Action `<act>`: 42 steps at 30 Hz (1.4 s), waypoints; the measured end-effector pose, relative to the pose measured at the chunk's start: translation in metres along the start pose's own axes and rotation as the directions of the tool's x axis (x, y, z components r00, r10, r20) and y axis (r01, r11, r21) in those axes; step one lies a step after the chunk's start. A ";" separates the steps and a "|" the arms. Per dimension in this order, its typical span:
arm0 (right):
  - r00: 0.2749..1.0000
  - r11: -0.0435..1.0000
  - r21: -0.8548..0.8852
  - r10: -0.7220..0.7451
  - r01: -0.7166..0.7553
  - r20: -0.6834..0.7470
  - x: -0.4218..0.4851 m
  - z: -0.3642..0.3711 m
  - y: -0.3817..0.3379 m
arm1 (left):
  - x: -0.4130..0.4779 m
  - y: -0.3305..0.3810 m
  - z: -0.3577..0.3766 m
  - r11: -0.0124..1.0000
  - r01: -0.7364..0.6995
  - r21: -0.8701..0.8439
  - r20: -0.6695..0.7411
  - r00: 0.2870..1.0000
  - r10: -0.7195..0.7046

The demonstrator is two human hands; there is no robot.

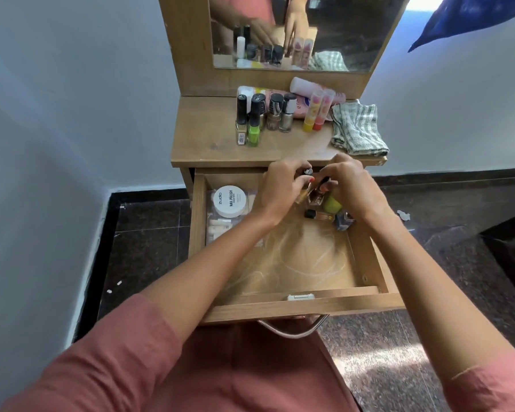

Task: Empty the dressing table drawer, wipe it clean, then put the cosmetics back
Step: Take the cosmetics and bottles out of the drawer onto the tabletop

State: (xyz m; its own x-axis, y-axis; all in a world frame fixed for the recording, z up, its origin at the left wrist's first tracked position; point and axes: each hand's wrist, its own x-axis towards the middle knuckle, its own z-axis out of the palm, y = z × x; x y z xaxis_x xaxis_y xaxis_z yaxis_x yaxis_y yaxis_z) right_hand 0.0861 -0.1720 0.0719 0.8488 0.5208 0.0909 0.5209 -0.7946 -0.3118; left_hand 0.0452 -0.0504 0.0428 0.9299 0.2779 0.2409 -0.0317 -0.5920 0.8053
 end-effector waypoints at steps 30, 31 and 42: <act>0.984 0.958 0.276 -0.031 0.079 -0.175 0.095 -0.021 -0.055 | 0.096 0.011 -0.083 0.890 -0.052 0.453 -0.050 0.995 0.083; 0.985 0.956 0.280 -0.037 0.084 -0.168 0.095 -0.020 -0.055 | 0.097 0.010 -0.083 0.895 -0.049 0.444 -0.048 0.996 0.078; 0.982 0.949 0.302 -0.039 0.095 -0.186 0.095 -0.013 -0.051 | 0.090 0.013 -0.083 0.884 -0.006 0.467 -0.107 0.992 0.063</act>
State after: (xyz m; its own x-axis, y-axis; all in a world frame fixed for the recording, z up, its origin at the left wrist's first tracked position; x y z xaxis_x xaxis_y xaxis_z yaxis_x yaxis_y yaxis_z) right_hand 0.1414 -0.0854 0.1089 0.8296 0.4844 0.2777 0.5478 -0.6101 -0.5724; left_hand 0.0980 0.0295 0.1201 0.8815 0.3196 0.3476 0.1381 -0.8785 0.4574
